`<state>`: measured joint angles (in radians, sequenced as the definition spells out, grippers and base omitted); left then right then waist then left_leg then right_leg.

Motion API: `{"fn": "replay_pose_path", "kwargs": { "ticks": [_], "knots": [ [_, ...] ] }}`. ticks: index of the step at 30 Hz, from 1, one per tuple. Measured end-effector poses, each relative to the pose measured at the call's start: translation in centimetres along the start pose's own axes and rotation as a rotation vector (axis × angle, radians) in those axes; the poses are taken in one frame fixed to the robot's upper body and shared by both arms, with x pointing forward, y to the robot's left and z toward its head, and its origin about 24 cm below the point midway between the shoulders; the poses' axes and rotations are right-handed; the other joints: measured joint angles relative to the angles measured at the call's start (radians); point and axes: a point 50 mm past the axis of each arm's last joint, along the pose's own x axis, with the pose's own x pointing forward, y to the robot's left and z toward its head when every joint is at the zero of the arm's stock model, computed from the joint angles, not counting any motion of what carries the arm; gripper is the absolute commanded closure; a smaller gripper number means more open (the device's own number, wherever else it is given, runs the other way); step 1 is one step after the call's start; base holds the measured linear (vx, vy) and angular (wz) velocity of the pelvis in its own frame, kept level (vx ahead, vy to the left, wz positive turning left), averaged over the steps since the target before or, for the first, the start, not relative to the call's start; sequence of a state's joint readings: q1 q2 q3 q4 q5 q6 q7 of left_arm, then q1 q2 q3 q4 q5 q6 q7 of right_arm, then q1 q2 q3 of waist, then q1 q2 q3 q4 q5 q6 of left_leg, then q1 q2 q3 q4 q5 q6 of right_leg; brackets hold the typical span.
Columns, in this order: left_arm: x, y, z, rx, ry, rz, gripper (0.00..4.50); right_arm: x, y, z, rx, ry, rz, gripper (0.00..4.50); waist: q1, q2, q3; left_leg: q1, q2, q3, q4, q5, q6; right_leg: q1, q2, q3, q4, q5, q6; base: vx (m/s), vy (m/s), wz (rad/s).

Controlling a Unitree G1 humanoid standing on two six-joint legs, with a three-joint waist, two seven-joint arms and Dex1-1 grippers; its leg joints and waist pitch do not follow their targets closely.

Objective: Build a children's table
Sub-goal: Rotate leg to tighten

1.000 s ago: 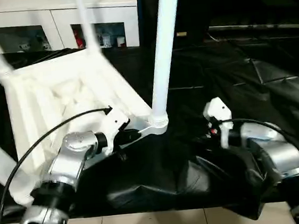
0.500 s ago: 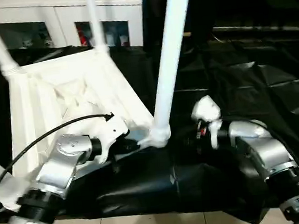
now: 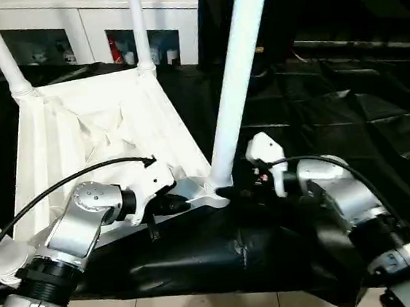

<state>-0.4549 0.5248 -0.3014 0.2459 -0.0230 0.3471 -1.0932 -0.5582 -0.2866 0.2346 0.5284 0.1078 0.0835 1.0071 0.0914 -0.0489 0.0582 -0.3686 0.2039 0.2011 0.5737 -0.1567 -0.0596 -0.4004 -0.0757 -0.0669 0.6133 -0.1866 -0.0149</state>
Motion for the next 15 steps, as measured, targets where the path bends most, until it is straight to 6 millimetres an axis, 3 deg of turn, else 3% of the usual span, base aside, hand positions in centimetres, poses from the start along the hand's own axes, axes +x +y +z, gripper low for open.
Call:
{"fn": "replay_pose_path", "kwargs": {
  "ticks": [6,13,15],
  "knots": [
    [0.0,0.0,0.0,0.001,-0.003,-0.005,4.50,0.5,0.2,-0.8,0.001,0.020,0.009,0.79,0.000,0.000,0.000,0.000,0.000,0.000,0.000,-0.001,0.000,0.000,0.000,0.000,-0.001,0.000,0.000,0.000,0.000,0.00],
    [0.0,0.0,0.0,0.003,-0.005,-0.008,4.50,1.2,0.1,-0.3,-0.014,0.001,0.003,0.79,0.000,0.000,0.000,0.000,0.000,0.000,-0.001,-0.001,0.000,0.000,0.000,0.000,-0.001,0.000,0.000,0.000,0.000,0.00],
    [0.0,-0.1,0.0,0.002,-0.005,-0.009,4.50,1.2,0.1,-0.6,-0.006,0.006,0.002,1.12,0.000,0.000,0.000,0.000,0.000,0.000,-0.001,-0.001,0.000,0.000,0.000,0.000,-0.002,0.000,0.000,0.000,0.000,0.00]
  ]
}}
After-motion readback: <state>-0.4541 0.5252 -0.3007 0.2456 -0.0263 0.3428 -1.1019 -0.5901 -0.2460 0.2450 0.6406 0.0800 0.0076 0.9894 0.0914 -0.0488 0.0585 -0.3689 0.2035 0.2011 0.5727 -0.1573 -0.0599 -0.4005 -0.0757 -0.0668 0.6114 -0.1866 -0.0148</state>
